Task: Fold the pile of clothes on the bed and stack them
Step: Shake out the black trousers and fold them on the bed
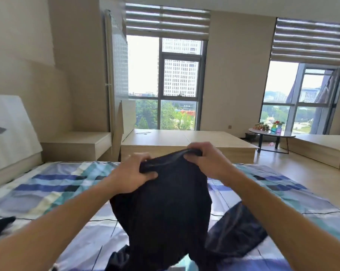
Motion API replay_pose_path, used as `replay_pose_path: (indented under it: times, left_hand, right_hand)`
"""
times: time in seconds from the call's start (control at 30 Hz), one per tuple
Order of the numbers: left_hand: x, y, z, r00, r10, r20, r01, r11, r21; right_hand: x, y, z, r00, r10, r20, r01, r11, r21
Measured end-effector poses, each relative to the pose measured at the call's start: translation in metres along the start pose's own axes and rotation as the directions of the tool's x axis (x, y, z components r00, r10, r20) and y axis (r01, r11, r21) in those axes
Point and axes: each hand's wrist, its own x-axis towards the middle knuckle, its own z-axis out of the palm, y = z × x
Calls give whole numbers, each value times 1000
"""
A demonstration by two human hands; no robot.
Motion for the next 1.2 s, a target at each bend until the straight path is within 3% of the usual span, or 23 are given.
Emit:
replay_pose_path:
  times: [0.13, 0.23, 0.43, 0.57, 0.73, 0.87, 1.1, 1.2]
  left_hand:
    - [36, 17, -63, 1000, 16, -22, -13, 989, 148]
    - [49, 22, -106, 999, -31, 10, 29, 990, 140]
    - [43, 42, -163, 995, -84, 49, 86, 995, -52]
    - [36, 63, -182, 998, -53, -23, 49, 991, -128]
    - [27, 84, -190, 989, -61, -137, 19, 957, -289]
    - [22, 89, -189, 993, -92, -69, 64, 943, -326]
    - [7, 90, -183, 981, -78, 178, 161, 837, -523]
    - [6, 86, -175, 965, -142, 222, 244, 797, -552]
  right_hand:
    - [37, -51, -52, 995, -60, -81, 61, 998, 5]
    - [49, -76, -84, 989, -87, -120, 98, 991, 89]
    - [54, -89, -128, 990, -139, 13, 130, 951, 282]
    - [48, -87, -149, 980, -155, 126, 98, 922, 375]
    - [39, -82, -166, 961, -81, 265, 9, 965, 263]
    - [33, -77, -165, 958, -54, 282, -9, 976, 217]
    - [21, -66, -160, 963, -46, 267, -61, 923, 379]
    - [15, -67, -153, 962, 14, 271, -133, 894, 428]
